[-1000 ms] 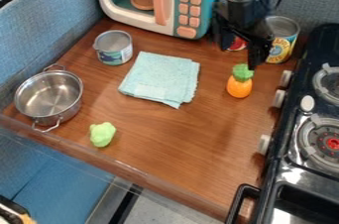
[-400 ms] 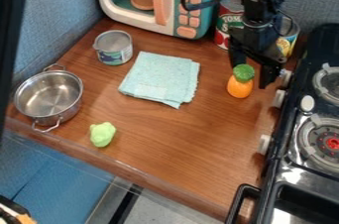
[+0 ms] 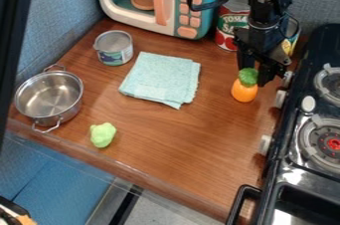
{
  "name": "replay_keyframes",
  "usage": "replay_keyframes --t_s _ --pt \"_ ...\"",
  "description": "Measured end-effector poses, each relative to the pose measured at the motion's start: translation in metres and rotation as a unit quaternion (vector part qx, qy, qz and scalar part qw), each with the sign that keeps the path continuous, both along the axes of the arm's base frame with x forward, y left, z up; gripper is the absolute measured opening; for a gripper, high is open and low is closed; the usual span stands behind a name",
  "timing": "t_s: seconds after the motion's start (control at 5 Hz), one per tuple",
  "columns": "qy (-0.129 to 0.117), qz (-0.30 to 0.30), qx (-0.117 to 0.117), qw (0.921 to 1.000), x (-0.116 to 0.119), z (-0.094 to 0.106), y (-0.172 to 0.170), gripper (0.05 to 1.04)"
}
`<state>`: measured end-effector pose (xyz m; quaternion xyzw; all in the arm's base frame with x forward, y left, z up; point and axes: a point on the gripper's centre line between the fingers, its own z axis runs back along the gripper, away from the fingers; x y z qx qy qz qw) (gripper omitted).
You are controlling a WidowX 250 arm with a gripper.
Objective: Put the orange object inside the silver pot
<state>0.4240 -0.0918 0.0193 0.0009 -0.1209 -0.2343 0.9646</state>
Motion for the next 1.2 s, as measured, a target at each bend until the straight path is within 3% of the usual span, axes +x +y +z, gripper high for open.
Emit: replay_keyframes --t_s 0.2,0.4,0.6,0.8,1.0,1.2 --pt "0.018 -0.01 0.011 0.9997 -0.005 0.0 0.003 0.566" --pt "0.018 -0.018 0.009 0.9996 -0.006 0.004 0.002 0.566" --pt "-0.021 -0.002 0.001 0.9998 -0.011 0.049 0.019 0.566" --pt "-0.011 0.032 0.013 0.9994 -0.04 0.06 0.054 0.566" --pt "-0.002 0.078 0.01 0.9969 -0.079 0.068 0.104 0.566" --pt "0.016 0.109 -0.003 0.9939 -0.122 0.06 0.146 0.565"
